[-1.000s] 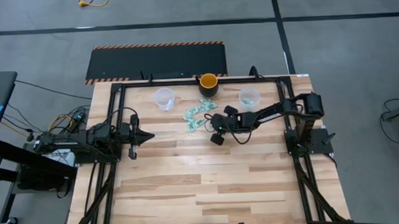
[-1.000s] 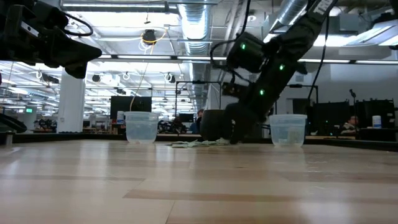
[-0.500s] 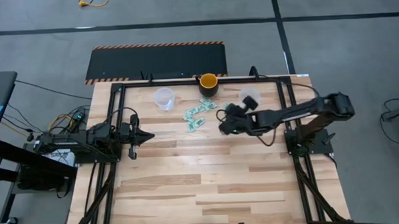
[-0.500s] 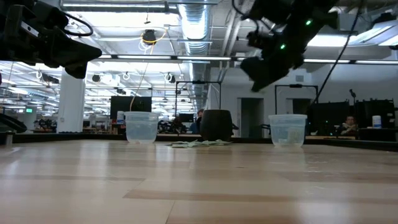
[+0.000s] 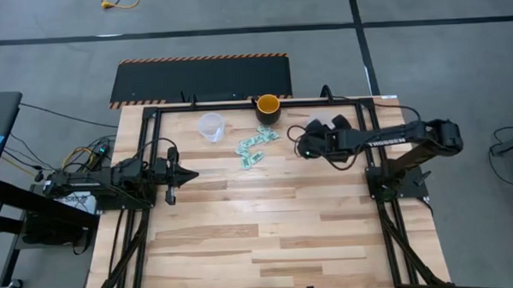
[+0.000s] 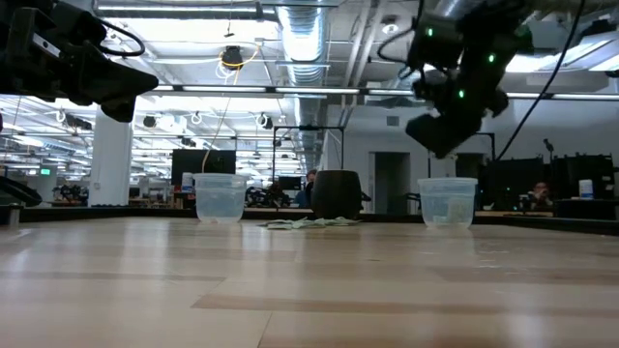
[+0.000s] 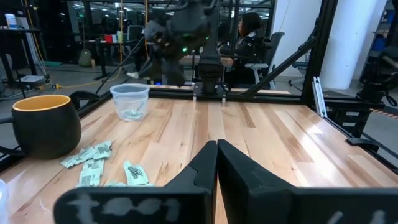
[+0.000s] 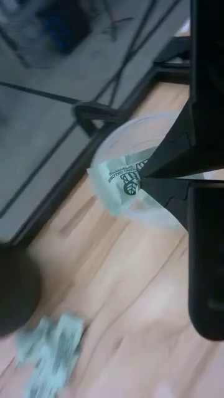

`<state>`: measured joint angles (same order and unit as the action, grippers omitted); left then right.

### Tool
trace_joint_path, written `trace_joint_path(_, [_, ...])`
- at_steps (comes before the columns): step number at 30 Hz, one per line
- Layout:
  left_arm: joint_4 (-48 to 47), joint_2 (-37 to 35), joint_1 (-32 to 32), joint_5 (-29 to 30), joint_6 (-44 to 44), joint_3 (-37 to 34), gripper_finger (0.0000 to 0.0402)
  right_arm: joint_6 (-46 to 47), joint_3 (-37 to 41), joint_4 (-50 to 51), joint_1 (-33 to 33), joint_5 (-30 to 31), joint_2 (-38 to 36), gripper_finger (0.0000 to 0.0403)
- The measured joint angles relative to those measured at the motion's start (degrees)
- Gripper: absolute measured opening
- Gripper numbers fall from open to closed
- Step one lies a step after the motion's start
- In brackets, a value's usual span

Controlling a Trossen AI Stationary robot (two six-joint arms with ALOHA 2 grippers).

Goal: Pick and place Stevia / Truvia into bins
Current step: Put the stevia packet into the right transparent container

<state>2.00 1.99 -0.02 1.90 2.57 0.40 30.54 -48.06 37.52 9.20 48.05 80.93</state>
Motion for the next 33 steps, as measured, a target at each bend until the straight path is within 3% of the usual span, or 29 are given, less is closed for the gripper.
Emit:
trace_joint_path(9, [0.0, 0.0, 0.0, 0.0, -0.4, 0.0, 0.0000, -0.4, 4.6, -5.9, 6.3, -2.0, 0.0, 0.0001])
trace_joint_path(24, [0.0, 0.0, 0.0, 0.0, 0.0, 0.0, 0.0000, -2.5, 4.6, -9.0, 5.1, -1.1, 0.0, 0.0082])
trace_joint_path(33, [0.0, 0.0, 0.0, 0.0, 0.0, 0.0, 0.0000, -3.9, 4.6, -17.4, 3.1, -0.5, 0.0, 0.0092])
